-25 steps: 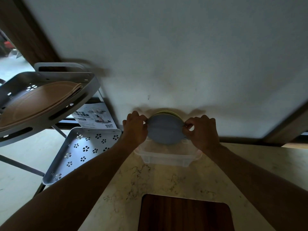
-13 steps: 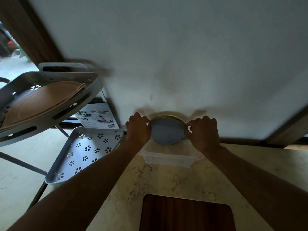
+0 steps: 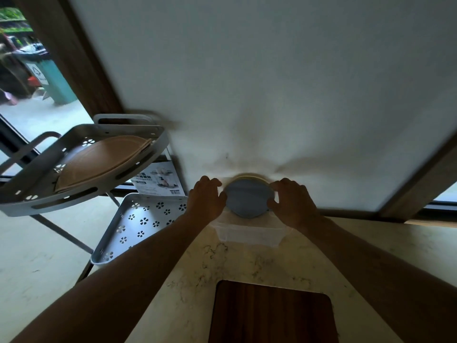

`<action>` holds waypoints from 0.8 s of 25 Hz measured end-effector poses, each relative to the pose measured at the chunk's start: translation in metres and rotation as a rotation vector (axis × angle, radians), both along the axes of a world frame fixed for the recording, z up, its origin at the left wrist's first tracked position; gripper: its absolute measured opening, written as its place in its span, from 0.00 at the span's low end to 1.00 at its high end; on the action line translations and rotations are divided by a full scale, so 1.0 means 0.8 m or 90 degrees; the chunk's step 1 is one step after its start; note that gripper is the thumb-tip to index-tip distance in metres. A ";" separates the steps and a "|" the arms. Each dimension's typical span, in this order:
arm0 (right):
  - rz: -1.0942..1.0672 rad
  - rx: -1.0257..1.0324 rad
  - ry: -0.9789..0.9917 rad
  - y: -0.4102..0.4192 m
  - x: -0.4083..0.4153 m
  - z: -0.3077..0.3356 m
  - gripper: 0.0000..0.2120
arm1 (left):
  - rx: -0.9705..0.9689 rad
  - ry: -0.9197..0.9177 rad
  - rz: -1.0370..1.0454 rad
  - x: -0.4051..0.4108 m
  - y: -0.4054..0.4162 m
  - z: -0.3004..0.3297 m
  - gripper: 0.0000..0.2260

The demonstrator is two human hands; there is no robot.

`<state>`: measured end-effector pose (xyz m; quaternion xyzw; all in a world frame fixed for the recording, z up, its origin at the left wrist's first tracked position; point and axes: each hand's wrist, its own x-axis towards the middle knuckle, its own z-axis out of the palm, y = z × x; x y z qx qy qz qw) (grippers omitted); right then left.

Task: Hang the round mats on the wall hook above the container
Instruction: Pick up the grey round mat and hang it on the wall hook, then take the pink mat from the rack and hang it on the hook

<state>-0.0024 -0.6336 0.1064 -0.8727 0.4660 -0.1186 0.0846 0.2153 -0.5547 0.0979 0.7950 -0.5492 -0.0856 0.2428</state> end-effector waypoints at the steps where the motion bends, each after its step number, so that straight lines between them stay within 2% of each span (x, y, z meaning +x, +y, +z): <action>1: 0.022 0.040 -0.020 0.011 -0.001 0.011 0.19 | 0.005 0.006 0.005 -0.003 0.012 0.010 0.14; 4: 0.062 0.115 -0.062 0.044 -0.001 0.047 0.22 | 0.030 0.011 0.023 -0.011 0.049 0.045 0.16; 8: 0.093 0.123 -0.107 0.100 0.000 0.100 0.22 | 0.016 -0.016 0.047 -0.022 0.116 0.102 0.17; 12: 0.160 0.120 -0.097 0.156 0.013 0.152 0.15 | -0.025 -0.049 0.084 -0.019 0.196 0.162 0.15; 16: 0.158 0.100 -0.082 0.211 0.050 0.197 0.18 | -0.073 -0.069 0.120 0.011 0.273 0.209 0.12; 20: 0.115 0.194 -0.141 0.246 0.102 0.219 0.15 | -0.125 -0.110 0.111 0.067 0.305 0.234 0.09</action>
